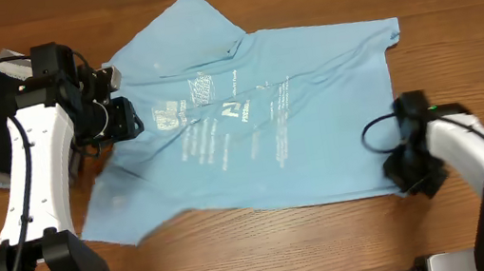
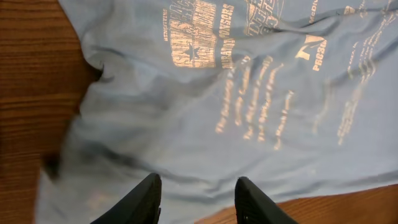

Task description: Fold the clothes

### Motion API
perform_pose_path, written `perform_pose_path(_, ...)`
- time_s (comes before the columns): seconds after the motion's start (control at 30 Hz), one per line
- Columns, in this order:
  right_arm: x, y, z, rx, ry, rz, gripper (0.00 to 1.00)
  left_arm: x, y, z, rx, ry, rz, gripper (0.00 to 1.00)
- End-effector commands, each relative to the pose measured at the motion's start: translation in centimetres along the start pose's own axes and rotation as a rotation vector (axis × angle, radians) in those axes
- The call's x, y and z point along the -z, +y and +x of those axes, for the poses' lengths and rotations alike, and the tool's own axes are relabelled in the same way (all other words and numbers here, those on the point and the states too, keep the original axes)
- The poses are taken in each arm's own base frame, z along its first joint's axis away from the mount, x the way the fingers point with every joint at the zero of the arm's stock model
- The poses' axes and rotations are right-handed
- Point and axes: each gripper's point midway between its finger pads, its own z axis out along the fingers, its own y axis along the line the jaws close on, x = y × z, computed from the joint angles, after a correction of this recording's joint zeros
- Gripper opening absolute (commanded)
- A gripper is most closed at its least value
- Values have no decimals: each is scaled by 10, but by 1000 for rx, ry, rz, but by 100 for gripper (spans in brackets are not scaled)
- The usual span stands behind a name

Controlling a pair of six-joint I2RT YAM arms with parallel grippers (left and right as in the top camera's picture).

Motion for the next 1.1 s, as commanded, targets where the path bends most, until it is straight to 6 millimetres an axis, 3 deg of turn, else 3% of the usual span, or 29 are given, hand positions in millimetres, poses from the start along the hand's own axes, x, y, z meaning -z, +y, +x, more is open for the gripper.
perform_pose_path(0.0,10,-25,-39,-179,-72,39,5,10,-5,-6,-47,-34,-4,43)
perform_pose_path(0.1,9,-40,-48,-196,-53,41,10,9,-5,-5,-45,-30,-3,44)
perform_pose_path(0.17,9,-45,-51,-195,-38,36,22,8,-5,-3,-44,-23,-3,44)
perform_pose_path(0.37,29,-19,-56,-93,9,-130,50,7,-5,8,-25,22,1,44)
perform_pose_path(0.53,66,12,-61,38,26,-307,54,-20,-13,32,13,97,36,43)
perform_pose_path(0.6,78,29,-58,120,43,-416,54,-41,-18,42,-7,112,51,33)
perform_pose_path(0.7,98,59,-47,265,68,-621,53,-79,-24,55,-16,108,56,27)
perform_pose_path(0.77,110,72,-40,328,85,-730,51,-100,-24,63,-14,100,39,11)
perform_pose_path(0.83,117,79,-35,334,112,-790,49,-117,-17,71,24,93,-4,4)
perform_pose_path(0.93,130,88,-27,342,152,-882,48,-132,-3,89,59,105,-66,4)
perform_pose_path(1.07,147,98,-20,356,185,-998,49,-144,23,127,152,172,-178,4)
